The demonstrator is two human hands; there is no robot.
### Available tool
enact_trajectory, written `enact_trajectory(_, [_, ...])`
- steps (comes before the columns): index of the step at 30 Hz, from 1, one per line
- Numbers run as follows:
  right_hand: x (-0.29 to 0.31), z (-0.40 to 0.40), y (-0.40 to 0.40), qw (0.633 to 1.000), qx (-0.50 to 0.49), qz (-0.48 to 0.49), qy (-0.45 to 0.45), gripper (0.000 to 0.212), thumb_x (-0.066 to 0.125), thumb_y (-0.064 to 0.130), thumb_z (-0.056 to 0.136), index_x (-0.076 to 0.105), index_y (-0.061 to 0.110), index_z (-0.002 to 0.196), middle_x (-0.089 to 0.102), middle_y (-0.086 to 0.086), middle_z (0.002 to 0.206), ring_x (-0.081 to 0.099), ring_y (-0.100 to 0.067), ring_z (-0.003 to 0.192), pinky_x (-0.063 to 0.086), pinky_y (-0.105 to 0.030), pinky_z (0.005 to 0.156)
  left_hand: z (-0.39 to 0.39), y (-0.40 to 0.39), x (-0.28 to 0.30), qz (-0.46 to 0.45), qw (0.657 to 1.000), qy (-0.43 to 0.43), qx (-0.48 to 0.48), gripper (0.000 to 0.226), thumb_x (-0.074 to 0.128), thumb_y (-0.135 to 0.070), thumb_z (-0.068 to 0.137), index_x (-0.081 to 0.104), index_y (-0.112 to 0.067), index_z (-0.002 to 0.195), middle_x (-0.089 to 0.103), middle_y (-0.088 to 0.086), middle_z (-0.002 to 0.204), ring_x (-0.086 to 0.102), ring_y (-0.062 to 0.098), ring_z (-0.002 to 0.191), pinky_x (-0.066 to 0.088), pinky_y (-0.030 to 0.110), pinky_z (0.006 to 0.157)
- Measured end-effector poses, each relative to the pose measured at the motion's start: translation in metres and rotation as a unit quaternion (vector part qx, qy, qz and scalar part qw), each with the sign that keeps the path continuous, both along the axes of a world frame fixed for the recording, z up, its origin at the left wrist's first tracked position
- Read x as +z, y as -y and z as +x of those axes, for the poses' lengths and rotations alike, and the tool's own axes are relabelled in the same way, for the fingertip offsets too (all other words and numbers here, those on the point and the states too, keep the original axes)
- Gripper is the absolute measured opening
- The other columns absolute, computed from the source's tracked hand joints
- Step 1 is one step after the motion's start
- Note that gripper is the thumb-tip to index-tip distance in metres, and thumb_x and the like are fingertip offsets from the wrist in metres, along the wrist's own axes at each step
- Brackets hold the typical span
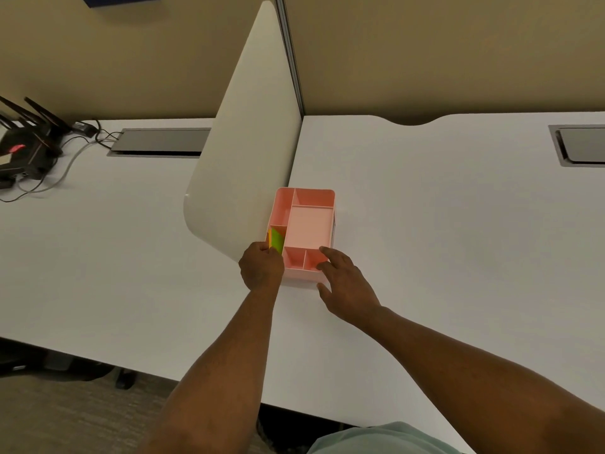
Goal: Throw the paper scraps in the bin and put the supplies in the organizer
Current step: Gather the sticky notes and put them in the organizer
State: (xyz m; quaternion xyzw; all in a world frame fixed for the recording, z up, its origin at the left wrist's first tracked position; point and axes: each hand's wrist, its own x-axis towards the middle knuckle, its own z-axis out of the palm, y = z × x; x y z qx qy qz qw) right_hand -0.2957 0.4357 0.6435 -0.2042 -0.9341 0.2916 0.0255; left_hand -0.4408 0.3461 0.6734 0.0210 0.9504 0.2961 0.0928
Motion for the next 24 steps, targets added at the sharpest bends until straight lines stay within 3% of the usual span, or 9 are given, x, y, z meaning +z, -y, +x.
enact_trajectory(3, [0.0, -0.001, 0.001, 1.0, 0.0, 0.003, 0.006, 0.049, 0.06, 0.03, 0.093, 0.048, 0.014, 0.138, 0.033, -0.003, 0.154, 0.028, -0.023, 0.143, 0.031, -0.04, 0.115, 0.002, 0.001, 0.003, -0.016, 0.999, -0.032, -0.016, 0.021, 0.057, -0.016, 0.094, 0.067, -0.006, 0.109, 0.068, 0.013, 0.105, 0.066, 0.028, 0.093, 0.046, 0.028, 0.072])
enact_trajectory(6, [0.002, -0.001, 0.001, 1.0, 0.003, 0.004, 0.012, 0.052, 0.06, 0.032, 0.092, 0.046, 0.015, 0.139, 0.032, -0.002, 0.155, 0.027, -0.022, 0.143, 0.031, -0.04, 0.115, 0.008, 0.006, 0.005, -0.063, 0.991, -0.09, -0.073, 0.025, 0.061, -0.014, 0.092, 0.064, -0.006, 0.115, 0.061, 0.014, 0.111, 0.063, 0.03, 0.098, 0.053, 0.036, 0.077])
enact_trajectory(11, [0.009, 0.001, -0.001, 0.998, 0.029, 0.025, 0.042, 0.061, 0.056, 0.04, 0.093, 0.035, 0.017, 0.146, 0.026, -0.002, 0.158, 0.026, -0.022, 0.144, 0.028, -0.039, 0.116, 0.01, 0.022, 0.006, -0.159, 0.961, -0.137, -0.18, 0.019, 0.059, -0.01, 0.091, 0.066, -0.006, 0.108, 0.065, 0.011, 0.109, 0.058, 0.029, 0.1, 0.053, 0.039, 0.073])
enact_trajectory(18, [0.027, 0.013, 0.01, 0.997, -0.021, 0.038, 0.063, 0.072, 0.051, 0.051, 0.093, 0.021, 0.019, 0.151, 0.021, -0.004, 0.159, 0.023, -0.024, 0.145, 0.027, -0.043, 0.118, 0.027, 0.048, 0.015, -0.101, 0.921, -0.186, -0.327, 0.035, 0.046, -0.021, 0.1, 0.059, -0.003, 0.126, 0.059, 0.016, 0.133, 0.052, 0.036, 0.126, 0.044, 0.049, 0.106])
enact_trajectory(24, [0.041, 0.038, 0.045, 0.994, -0.083, 0.058, 0.026, 0.076, 0.051, 0.051, 0.093, 0.016, 0.018, 0.151, 0.026, -0.005, 0.158, 0.025, -0.023, 0.145, 0.025, -0.041, 0.118, 0.046, 0.082, 0.021, -0.078, 0.913, -0.174, -0.359, 0.044, 0.039, -0.028, 0.102, 0.048, -0.006, 0.139, 0.047, 0.014, 0.146, 0.038, 0.035, 0.138, 0.032, 0.048, 0.115])
